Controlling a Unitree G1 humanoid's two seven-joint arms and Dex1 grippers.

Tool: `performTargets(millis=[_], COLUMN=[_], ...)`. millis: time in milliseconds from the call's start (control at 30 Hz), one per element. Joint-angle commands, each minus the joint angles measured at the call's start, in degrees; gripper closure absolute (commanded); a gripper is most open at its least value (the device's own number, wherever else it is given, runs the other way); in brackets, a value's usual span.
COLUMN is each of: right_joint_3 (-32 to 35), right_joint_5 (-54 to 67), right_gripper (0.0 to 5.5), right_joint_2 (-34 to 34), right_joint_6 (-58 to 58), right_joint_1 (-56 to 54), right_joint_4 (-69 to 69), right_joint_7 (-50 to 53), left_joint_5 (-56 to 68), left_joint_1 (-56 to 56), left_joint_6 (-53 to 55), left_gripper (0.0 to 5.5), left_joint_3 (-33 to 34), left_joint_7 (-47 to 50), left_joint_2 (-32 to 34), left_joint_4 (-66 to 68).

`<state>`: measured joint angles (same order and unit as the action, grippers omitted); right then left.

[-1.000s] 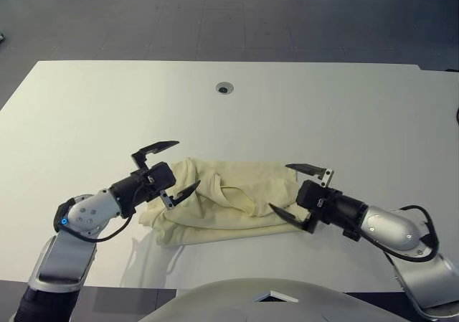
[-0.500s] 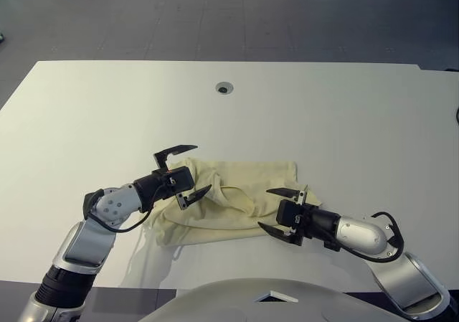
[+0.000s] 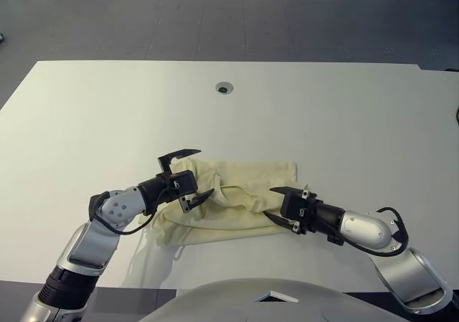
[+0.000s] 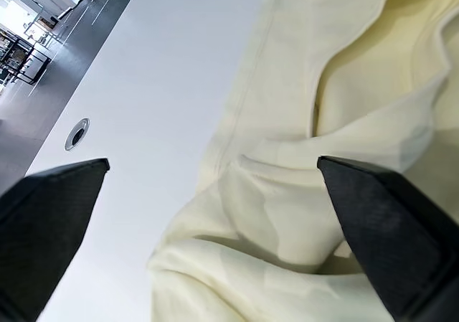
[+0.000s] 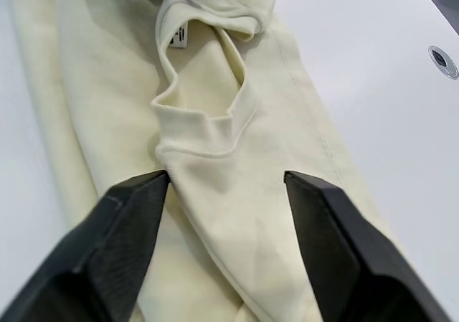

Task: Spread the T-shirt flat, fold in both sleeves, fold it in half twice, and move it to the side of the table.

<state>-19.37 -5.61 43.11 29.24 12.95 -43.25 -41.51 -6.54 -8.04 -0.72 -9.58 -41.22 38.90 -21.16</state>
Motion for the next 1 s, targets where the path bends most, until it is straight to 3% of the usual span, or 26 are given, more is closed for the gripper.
performTargets(millis=[33,300,733,1000], right_joint_3=[-1.6,-5.2,-1.7,-2.4], right_joint_5=[-1.5,-6.0,-4.0,-5.7], right_gripper=[1.82,0.6,2.64,1.52], right_joint_2=[1.4,-0.3,-2.6,-1.5], right_joint_6=[-0.7,-4.1,-3.6,-5.3], right_joint_1=[-0.1,-1.5,-1.8,-1.9], right_joint_4=[0.5,2.0,1.0,4.3], right_joint_7=[-0.7,0.6,1.3,1.2], left_joint_5=[-0.4,-0.4,-0.6,-0.6], left_joint_1=[-0.3,-0.1,-0.3,-0.7], left_joint_6=[0.7,0.7,0.3,0.4], left_gripper=[0.1,0.1,0.1,0.1], left_joint_3=[-0.3,-0.4,-1.4,-1.7], left_joint_7=[0.3,0.7,0.9,1.1], left_joint_2=[-0.2,-0.5,-0.6,-0.8], left_joint_4=[-0.5,0.0,1.0,0.9])
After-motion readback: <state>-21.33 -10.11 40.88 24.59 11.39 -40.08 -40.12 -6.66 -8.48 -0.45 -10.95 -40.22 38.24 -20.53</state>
